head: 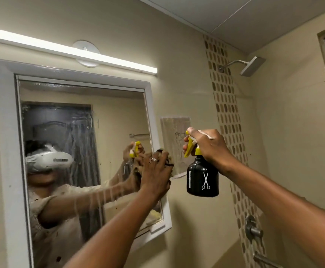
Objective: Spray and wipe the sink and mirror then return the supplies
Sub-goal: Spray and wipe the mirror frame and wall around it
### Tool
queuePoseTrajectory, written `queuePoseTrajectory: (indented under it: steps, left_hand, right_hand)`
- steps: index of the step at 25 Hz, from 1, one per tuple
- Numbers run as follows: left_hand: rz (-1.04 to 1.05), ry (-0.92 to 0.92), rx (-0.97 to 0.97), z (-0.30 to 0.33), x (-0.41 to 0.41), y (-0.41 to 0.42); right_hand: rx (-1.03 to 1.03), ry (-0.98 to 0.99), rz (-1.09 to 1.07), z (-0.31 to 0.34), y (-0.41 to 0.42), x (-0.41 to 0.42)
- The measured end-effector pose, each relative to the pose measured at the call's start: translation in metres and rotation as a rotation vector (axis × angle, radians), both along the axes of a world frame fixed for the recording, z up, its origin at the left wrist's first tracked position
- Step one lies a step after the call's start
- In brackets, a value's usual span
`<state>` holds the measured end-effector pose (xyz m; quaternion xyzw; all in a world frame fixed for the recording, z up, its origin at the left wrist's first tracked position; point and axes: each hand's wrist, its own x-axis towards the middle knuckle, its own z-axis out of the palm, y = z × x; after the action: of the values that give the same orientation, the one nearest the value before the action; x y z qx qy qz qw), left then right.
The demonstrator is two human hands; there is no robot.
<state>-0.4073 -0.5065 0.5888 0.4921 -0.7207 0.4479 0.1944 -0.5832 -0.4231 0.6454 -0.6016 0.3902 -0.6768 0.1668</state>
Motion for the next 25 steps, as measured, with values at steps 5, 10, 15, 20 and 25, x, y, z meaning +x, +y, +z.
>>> queuePoseTrajectory:
  steps: [5,10,15,20,25]
  left_hand:
    - [0.046,-0.053,0.108,-0.057,-0.012,0.001]
    - [0.106,-0.130,0.260,-0.113,-0.024,0.006]
    - [0.135,-0.375,0.246,-0.123,-0.019,0.018]
    - [0.194,-0.787,0.167,-0.119,-0.008,0.027]
    - [0.212,-1.143,0.156,-0.112,-0.010,0.024]
  right_hand:
    - [0.038,0.065,-0.036,-0.015,0.009,0.007]
    - [0.075,0.097,-0.046,-0.030,0.016,0.010]
    - [0.091,0.123,-0.071,-0.038,0.031,-0.003]
    - [0.106,0.133,-0.076,-0.044,0.039,-0.003]
    - [0.093,0.124,-0.027,-0.053,0.048,0.000]
